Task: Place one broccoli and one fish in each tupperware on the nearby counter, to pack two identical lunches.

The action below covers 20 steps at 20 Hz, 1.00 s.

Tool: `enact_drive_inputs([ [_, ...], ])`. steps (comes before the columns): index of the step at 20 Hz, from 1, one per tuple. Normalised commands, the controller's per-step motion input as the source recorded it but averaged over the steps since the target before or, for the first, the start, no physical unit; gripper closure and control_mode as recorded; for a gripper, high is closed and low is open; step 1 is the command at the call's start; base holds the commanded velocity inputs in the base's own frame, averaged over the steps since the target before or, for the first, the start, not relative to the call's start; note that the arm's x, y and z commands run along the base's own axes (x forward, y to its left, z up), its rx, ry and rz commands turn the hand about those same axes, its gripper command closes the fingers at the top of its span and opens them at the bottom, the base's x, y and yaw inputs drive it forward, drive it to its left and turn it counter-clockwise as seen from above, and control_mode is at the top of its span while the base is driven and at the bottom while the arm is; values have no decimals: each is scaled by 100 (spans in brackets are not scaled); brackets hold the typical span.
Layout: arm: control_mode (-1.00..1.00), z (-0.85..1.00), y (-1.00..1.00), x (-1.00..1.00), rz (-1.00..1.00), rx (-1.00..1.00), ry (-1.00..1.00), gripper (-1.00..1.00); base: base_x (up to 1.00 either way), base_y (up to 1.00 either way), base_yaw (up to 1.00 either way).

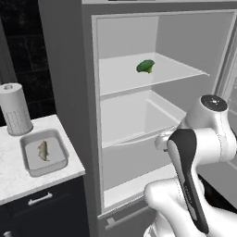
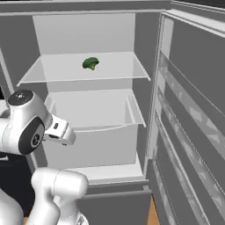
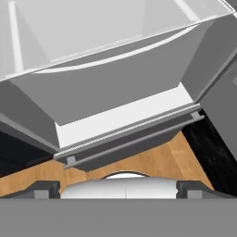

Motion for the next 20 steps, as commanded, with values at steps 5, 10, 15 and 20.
enact_drive_inputs([
  [5, 100, 0, 0, 0, 0, 0, 0, -100, 64, -2, 0],
  [10, 100, 0, 0, 0, 0, 0, 0, -100, 43, -32, 0],
  [15, 100, 0, 0, 0, 0, 0, 0, -100, 27, -50, 0],
  [20, 100, 0, 0, 0, 0, 0, 0, -100, 0, -1, 0],
])
